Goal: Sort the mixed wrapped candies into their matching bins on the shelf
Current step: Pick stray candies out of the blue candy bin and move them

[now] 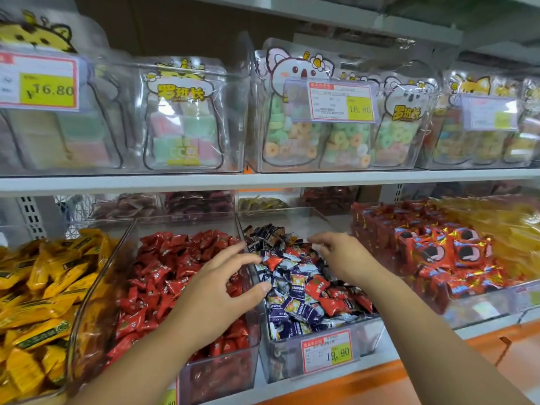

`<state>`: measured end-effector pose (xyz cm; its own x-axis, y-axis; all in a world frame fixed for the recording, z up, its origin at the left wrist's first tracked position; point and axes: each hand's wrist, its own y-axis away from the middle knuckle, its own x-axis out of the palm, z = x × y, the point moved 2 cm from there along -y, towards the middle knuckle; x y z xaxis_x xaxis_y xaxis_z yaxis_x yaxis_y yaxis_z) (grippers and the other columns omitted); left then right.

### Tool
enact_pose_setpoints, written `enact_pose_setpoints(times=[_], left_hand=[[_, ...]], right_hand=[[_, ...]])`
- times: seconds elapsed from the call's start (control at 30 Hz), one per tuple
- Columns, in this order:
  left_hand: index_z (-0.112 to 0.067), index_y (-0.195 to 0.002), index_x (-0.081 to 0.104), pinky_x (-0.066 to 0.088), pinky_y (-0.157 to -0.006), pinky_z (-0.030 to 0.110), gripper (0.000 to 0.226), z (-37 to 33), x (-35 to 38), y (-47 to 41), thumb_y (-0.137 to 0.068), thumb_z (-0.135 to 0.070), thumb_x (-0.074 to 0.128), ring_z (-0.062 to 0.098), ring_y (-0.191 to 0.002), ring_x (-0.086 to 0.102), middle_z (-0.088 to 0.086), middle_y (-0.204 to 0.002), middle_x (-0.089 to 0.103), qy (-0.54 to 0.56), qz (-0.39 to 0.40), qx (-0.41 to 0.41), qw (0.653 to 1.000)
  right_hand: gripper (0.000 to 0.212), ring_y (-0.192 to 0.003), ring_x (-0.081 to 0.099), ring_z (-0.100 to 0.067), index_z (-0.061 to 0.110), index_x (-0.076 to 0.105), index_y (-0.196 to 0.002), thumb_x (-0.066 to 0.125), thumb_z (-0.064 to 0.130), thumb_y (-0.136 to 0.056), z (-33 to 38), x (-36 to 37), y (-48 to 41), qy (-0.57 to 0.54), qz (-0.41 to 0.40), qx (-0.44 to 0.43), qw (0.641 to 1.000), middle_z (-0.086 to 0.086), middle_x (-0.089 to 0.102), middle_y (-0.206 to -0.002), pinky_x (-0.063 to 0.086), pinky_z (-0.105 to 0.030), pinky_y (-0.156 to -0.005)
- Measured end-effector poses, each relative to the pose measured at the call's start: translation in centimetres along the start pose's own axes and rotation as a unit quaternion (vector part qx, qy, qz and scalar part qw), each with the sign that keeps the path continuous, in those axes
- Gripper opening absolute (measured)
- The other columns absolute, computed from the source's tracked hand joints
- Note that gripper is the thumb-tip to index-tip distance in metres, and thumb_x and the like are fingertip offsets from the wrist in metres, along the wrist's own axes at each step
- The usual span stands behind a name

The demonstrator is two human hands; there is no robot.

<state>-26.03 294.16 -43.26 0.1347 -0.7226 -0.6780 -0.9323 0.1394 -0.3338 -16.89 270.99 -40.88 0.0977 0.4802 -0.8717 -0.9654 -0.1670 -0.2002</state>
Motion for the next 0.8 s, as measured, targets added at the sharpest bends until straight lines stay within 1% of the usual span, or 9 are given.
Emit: enact_pose_setpoints(times=[0.07, 0.13, 0.27, 0.33, 0.4, 0.47, 0.57, 0.63, 0.8], left_hand=[[-0.063, -0.115, 0.048, 0.024, -0.110, 0.030, 0.045, 0.0, 0.0, 0.0, -0.072, -0.076, 0.050, -0.011, -0.131, 0.025, -0.046, -0.141, 0.018, 0.000, 0.001, -0.002, 1.000], [-0.063, -0.115, 0.047, 0.024, -0.112, 0.033, 0.046, -0.1, 0.0, 0.0, -0.071, -0.077, 0.049, -0.010, -0.132, 0.024, -0.047, -0.141, 0.016, 0.003, 0.003, -0.004, 1.000], [-0.064, -0.116, 0.046, 0.024, -0.111, 0.032, 0.049, 0.0, -0.1, -0.1, -0.069, -0.078, 0.048, -0.012, -0.131, 0.024, -0.049, -0.140, 0.015, 0.003, 0.003, -0.002, 1.000], [-0.063, -0.115, 0.047, 0.024, -0.111, 0.031, 0.046, 0.1, -0.1, -0.1, -0.071, -0.075, 0.050, -0.012, -0.131, 0.024, -0.049, -0.139, 0.015, 0.007, 0.004, -0.002, 1.000], [-0.063, -0.114, 0.048, 0.025, -0.109, 0.029, 0.044, 0.1, -0.1, -0.1, -0.072, -0.074, 0.052, -0.012, -0.131, 0.024, -0.049, -0.139, 0.016, 0.008, 0.004, 0.000, 1.000], [-0.062, -0.114, 0.048, 0.025, -0.107, 0.028, 0.042, 0.0, -0.1, -0.1, -0.073, -0.072, 0.053, -0.012, -0.131, 0.024, -0.048, -0.139, 0.016, 0.008, 0.005, 0.000, 1.000], [-0.062, -0.114, 0.048, 0.026, -0.107, 0.029, 0.040, 0.0, -0.1, -0.2, -0.076, -0.070, 0.055, -0.010, -0.132, 0.026, -0.047, -0.141, 0.017, 0.004, 0.005, 0.001, 1.000], [-0.062, -0.114, 0.047, 0.027, -0.108, 0.030, 0.041, 0.1, -0.1, -0.2, -0.075, -0.071, 0.053, -0.009, -0.132, 0.026, -0.046, -0.141, 0.017, 0.001, 0.004, 0.002, 1.000], [-0.063, -0.116, 0.046, 0.024, -0.109, 0.029, 0.042, 0.1, -0.1, 0.0, -0.075, -0.072, 0.053, -0.010, -0.133, 0.024, -0.046, -0.142, 0.016, 0.000, 0.004, 0.004, 1.000]], right_hand=[[0.037, -0.104, 0.062, -0.022, 0.023, 0.055, -0.135, 0.048, 0.016, -0.099, 0.0, 1.7, -0.6, 0.019, 0.052, 0.005, 0.998, -0.006, 0.061, -0.130, 0.048, -0.027, -0.086], [0.043, -0.091, 0.063, -0.021, 0.028, 0.050, -0.137, 0.051, 0.013, -0.097, 0.0, 2.9, -1.0, 0.038, 0.079, 0.008, 0.996, -0.006, 0.058, -0.133, 0.050, -0.027, -0.075], [0.039, -0.078, 0.060, -0.017, 0.027, 0.058, -0.129, 0.057, 0.011, -0.094, -0.4, 3.0, -1.5, 0.028, 0.050, 0.003, 0.998, -0.006, 0.062, -0.127, 0.048, -0.026, -0.067], [0.029, -0.083, 0.062, -0.017, 0.022, 0.063, -0.121, 0.058, 0.014, -0.094, -0.7, 2.5, -1.4, 0.020, 0.025, 0.010, 0.999, -0.005, 0.065, -0.122, 0.045, -0.023, -0.071], [0.025, -0.100, 0.063, -0.019, 0.018, 0.066, -0.118, 0.057, 0.016, -0.095, -0.7, 1.6, -1.5, 0.005, -0.005, 0.019, 1.000, -0.004, 0.066, -0.120, 0.044, -0.023, -0.081], [0.023, -0.099, 0.064, -0.021, 0.017, 0.067, -0.116, 0.055, 0.016, -0.096, -0.3, 0.4, -1.4, -0.025, -0.028, 0.021, 0.999, -0.004, 0.068, -0.113, 0.045, -0.024, -0.080], [0.022, -0.077, 0.058, -0.010, 0.020, 0.068, -0.114, 0.055, 0.018, -0.097, 1.0, -0.5, -1.1, -0.077, -0.051, -0.012, 0.996, 0.001, 0.062, -0.103, 0.042, -0.019, -0.064], [0.021, -0.064, 0.052, -0.006, 0.021, 0.067, -0.113, 0.054, 0.019, -0.097, 1.9, 0.3, -1.1, -0.093, -0.035, -0.029, 0.995, 0.000, 0.062, -0.102, 0.041, -0.016, -0.053], [0.028, -0.090, 0.062, -0.021, 0.024, 0.061, -0.124, 0.049, 0.019, -0.098, 2.6, 3.1, -1.7, -0.047, 0.074, -0.045, 0.995, -0.002, 0.059, -0.128, 0.048, -0.030, -0.074]])
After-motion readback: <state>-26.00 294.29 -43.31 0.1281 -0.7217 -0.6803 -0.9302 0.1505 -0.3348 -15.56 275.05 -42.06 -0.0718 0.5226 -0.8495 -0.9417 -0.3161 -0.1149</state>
